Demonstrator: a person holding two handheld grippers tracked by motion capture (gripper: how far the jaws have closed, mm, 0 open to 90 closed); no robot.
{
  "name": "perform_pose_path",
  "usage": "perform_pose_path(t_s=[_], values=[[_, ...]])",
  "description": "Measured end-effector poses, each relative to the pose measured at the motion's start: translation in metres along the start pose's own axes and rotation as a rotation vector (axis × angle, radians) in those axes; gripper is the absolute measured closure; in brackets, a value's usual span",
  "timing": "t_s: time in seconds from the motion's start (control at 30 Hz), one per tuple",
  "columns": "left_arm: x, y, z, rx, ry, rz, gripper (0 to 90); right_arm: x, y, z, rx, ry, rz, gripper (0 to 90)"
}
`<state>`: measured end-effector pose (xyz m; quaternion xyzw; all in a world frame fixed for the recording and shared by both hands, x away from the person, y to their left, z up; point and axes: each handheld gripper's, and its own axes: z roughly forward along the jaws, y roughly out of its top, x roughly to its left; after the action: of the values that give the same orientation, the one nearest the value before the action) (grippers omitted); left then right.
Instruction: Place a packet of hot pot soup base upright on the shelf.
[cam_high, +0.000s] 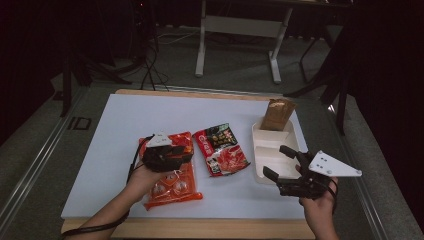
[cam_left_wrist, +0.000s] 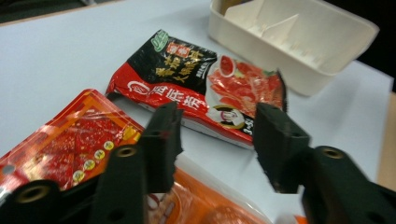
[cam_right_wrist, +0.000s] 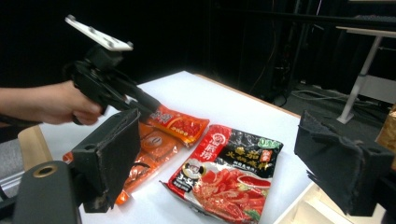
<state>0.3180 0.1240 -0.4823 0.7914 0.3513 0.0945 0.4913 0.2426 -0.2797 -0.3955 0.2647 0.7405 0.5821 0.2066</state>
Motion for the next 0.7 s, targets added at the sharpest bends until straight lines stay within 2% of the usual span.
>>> perform_pose_path(t_s=[0.03, 0.13, 0.17, 0.2, 0.23, 0.3, 0.4, 0.47, 0.7], values=[[0.001, 0.001, 0.005, 0.003, -0.007, -0.006, 58.5, 0.0, 0.0, 0.0, -0.001, 0.002, 0.003, 14.3], [0.001, 0.003, 0.019, 0.022, 0.018, 0.004, 70.9, 0.001, -0.002, 0.002, 0.016, 0.007, 0.013, 13.5], [0.0, 0.003, 0.024, 0.036, 0.037, 0.013, 74.0, 0.002, -0.003, 0.004, 0.024, 0.009, 0.017, 13.2], [0.001, 0.003, 0.028, 0.041, 0.037, 0.007, 77.3, 0.003, -0.005, 0.005, 0.035, 0.007, 0.016, 12.5], [0.001, 0.003, 0.033, 0.053, 0.042, 0.0, 81.0, 0.004, -0.006, 0.007, 0.043, 0.003, 0.015, 10.0], [0.0, 0.003, 0.042, 0.088, 0.049, 0.01, 86.8, 0.006, -0.008, 0.01, 0.037, -0.005, 0.025, 10.0], [-0.001, 0.002, 0.057, 0.156, 0.051, -0.006, 89.4, 0.008, -0.009, 0.013, 0.048, 0.021, 0.044, 10.0], [-0.002, 0.0, 0.066, 0.201, 0.07, -0.015, 89.5, 0.01, -0.009, 0.015, 0.052, 0.03, 0.04, 10.3], [0.003, 0.001, 0.088, 0.286, 0.099, -0.058, 89.7, 0.013, -0.008, 0.016, 0.056, 0.044, 0.04, 12.9]])
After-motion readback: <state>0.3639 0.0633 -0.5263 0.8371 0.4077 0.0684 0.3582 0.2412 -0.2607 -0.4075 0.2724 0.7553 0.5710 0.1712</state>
